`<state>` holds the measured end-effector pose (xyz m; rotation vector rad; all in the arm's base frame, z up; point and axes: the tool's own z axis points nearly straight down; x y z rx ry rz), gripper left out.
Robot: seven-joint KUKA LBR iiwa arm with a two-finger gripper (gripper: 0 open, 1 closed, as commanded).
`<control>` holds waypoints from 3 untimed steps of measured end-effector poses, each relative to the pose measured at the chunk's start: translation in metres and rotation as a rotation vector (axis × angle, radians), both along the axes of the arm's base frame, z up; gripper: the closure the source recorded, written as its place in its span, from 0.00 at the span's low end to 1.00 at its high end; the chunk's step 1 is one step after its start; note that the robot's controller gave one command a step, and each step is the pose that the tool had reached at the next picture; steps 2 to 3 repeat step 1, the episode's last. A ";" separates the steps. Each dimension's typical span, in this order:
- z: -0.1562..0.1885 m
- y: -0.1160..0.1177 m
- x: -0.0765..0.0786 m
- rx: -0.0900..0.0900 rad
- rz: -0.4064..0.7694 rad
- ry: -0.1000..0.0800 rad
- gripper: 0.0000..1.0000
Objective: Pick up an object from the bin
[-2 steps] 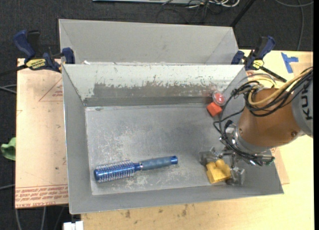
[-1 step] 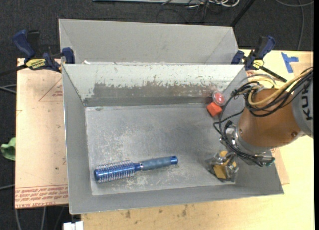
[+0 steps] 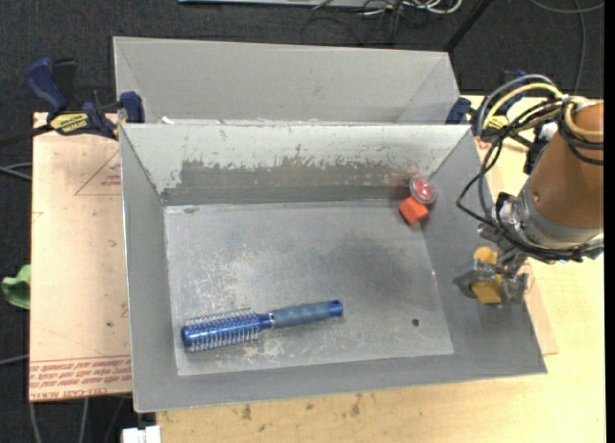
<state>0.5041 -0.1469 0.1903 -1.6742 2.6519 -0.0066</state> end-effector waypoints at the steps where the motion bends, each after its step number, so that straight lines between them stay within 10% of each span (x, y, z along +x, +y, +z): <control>1: 0.044 0.002 0.003 0.001 0.011 0.000 1.00; 3: 0.044 0.002 0.003 0.001 0.011 0.000 1.00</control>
Offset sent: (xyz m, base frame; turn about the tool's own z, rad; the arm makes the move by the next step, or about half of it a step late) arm 0.0009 0.0016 0.0416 -0.0149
